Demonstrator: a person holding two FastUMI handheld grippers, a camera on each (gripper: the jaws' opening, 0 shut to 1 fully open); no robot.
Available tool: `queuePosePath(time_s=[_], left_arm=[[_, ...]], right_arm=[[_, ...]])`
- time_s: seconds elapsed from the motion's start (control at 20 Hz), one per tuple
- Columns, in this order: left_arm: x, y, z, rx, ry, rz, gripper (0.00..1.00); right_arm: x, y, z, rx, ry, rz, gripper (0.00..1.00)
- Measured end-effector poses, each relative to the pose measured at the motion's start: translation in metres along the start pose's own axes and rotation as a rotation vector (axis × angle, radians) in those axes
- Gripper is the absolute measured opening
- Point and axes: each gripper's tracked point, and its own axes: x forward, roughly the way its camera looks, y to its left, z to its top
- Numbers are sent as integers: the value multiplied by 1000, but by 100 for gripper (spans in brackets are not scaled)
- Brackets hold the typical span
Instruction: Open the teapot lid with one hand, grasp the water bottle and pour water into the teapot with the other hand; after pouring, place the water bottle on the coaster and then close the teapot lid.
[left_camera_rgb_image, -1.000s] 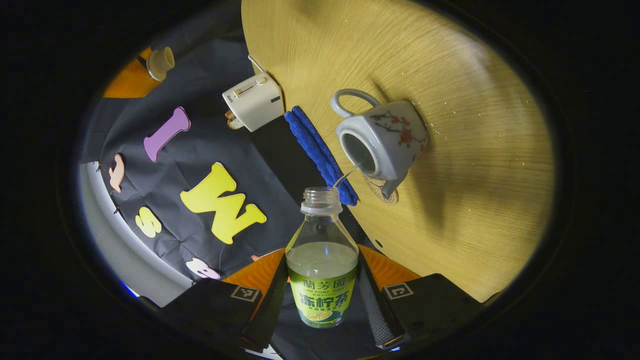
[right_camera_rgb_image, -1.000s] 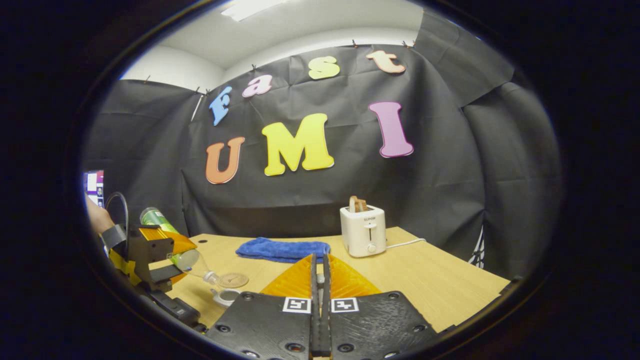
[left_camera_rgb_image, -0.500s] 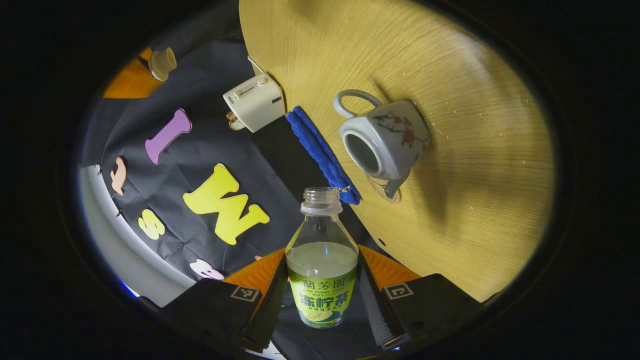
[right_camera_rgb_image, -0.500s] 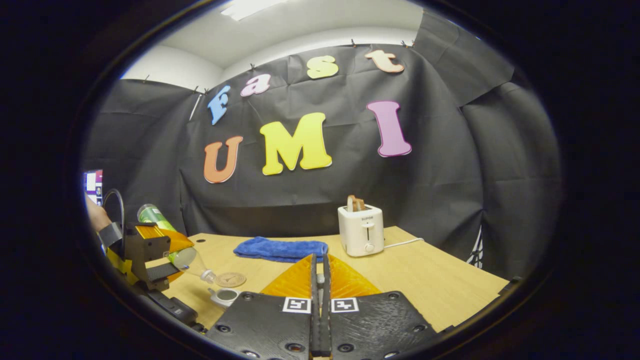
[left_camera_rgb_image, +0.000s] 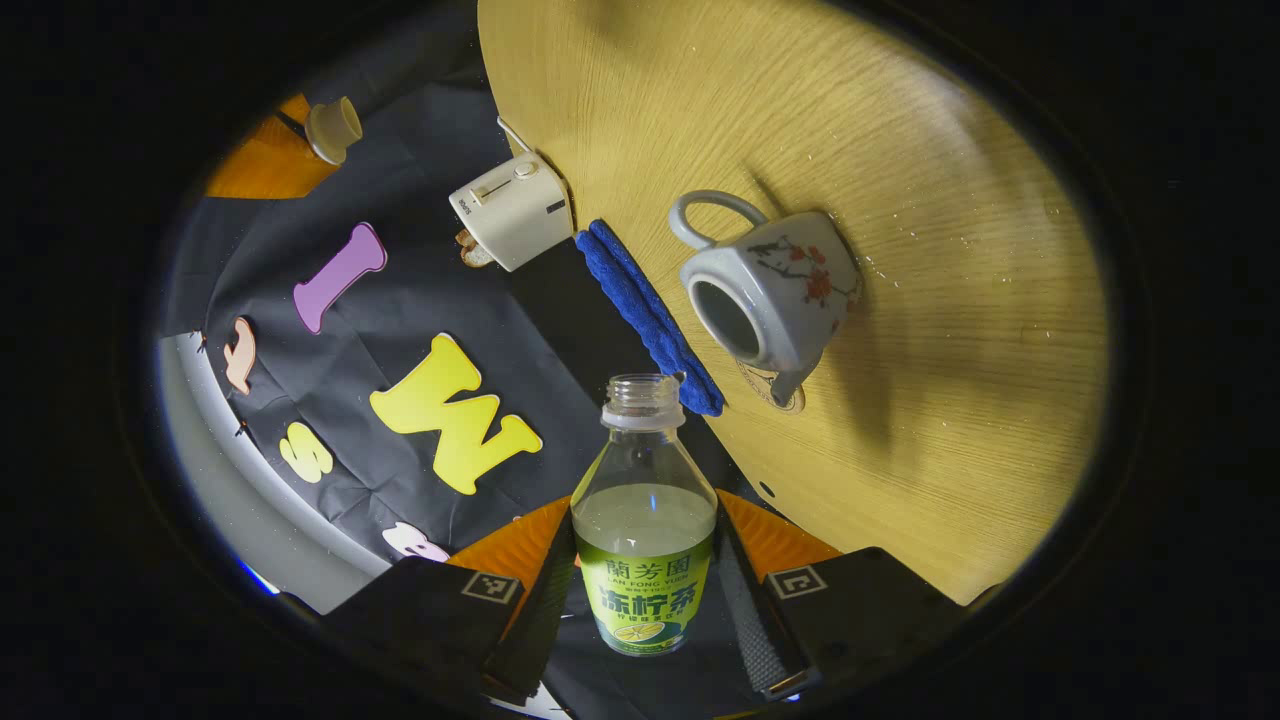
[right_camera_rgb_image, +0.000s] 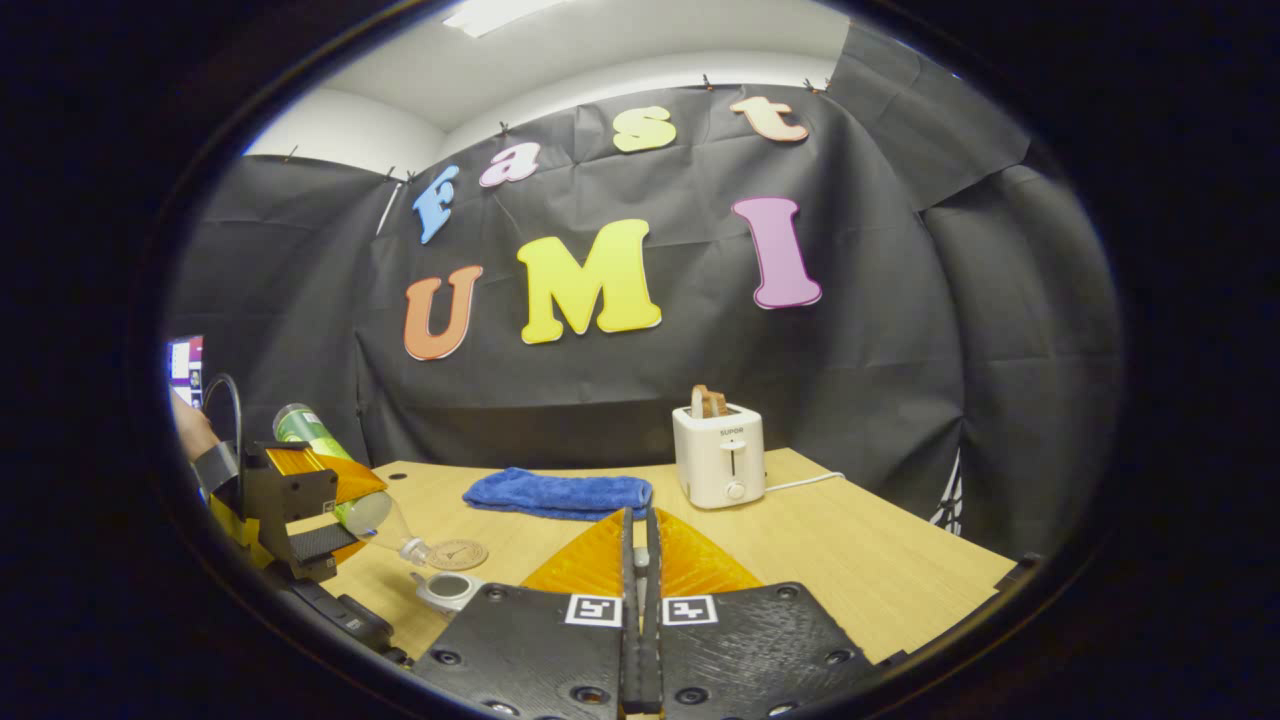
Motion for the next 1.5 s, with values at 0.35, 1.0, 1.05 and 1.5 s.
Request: queuePosePath(time_s=[0.35,1.0,1.05,1.5], left_arm=[[5,-6,2,-91,-41,-20,75],[18,35,-41,-1190,-154,-74,76],[18,51,-48,-1307,-178,-41,75],[56,99,-59,-1976,-346,43,75]], right_arm=[[1,-5,0,-10,1,-15,0],[-5,-37,19,-7,-41,-97,0],[-6,-34,17,-5,-37,-91,0],[-2,-13,6,-10,-15,-47,0]])
